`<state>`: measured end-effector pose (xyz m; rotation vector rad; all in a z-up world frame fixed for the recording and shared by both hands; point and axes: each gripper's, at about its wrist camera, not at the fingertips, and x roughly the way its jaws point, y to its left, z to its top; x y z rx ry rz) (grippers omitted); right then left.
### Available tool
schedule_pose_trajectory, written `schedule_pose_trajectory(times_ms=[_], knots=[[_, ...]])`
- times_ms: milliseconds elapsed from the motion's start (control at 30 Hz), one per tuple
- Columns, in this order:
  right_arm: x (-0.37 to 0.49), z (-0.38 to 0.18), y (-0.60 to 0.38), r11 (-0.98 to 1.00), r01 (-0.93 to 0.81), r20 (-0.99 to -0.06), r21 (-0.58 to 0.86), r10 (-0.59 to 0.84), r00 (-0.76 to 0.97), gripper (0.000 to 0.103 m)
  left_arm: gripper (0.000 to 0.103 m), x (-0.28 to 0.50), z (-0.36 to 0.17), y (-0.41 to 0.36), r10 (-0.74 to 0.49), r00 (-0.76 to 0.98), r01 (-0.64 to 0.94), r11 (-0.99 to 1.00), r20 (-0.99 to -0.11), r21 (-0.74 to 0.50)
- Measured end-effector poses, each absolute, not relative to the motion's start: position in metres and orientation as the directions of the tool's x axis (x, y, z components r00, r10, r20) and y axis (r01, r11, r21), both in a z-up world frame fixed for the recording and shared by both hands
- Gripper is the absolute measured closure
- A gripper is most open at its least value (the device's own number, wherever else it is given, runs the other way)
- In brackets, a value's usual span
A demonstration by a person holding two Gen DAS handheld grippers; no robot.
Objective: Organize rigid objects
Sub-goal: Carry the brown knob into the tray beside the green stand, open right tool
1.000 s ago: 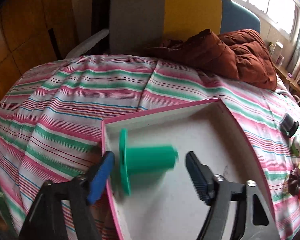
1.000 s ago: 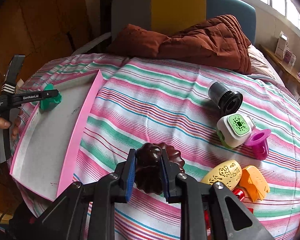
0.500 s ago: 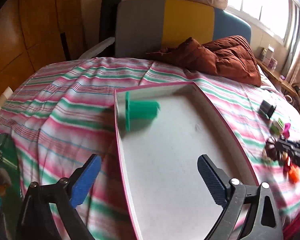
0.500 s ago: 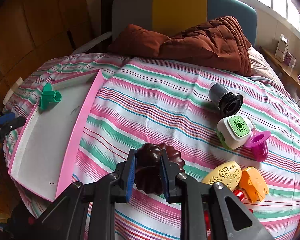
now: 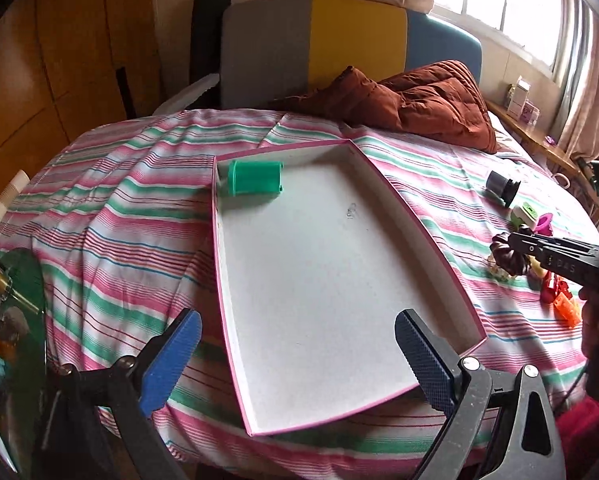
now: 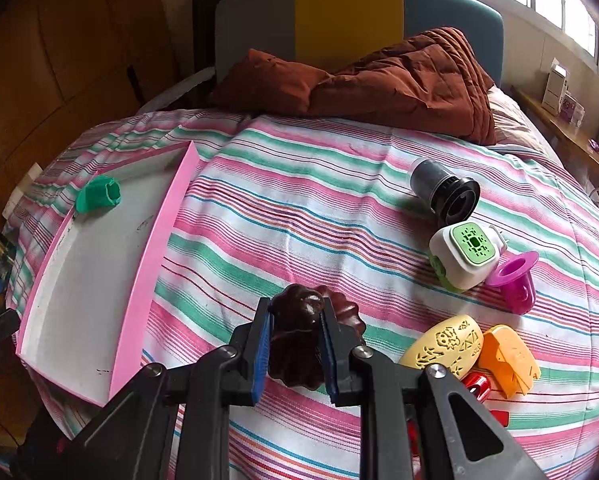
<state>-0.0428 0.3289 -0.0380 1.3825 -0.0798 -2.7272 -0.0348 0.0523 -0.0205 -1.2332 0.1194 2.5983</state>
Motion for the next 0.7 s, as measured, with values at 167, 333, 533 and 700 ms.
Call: schedule_pose_trajectory(times_ms=[167, 333, 533, 700], knots=[[-0.041, -0.032, 0.331, -0.995, 0.028, -0.807, 0.095, -0.093, -0.583, 0.084, 0.005, -0.033, -0.022, 0.042, 0.203, -0.599, -0.255, -0.965, -0.775, -0.057], [-0.039, -0.015, 0.315, -0.992, 0.050, -0.788, 0.119, -0.125, -0.602, 0.084, 0.005, -0.034, -0.026, 0.032, 0.202, -0.590, -0.236, -0.969, -0.782, -0.073], [-0.046, 0.014, 0.273, -0.970, 0.159, -0.753, 0.185, -0.244, -0.612, 0.084, 0.005, -0.034, -0.029, 0.019, 0.185, -0.602, -0.203, -0.976, -0.776, -0.075], [-0.070, 0.015, 0.222, -0.929, 0.265, -0.755, 0.259, -0.366, -0.545, 0.084, 0.005, -0.036, -0.033, 0.001, 0.179, -0.593, -0.164, -0.981, -0.785, -0.100]])
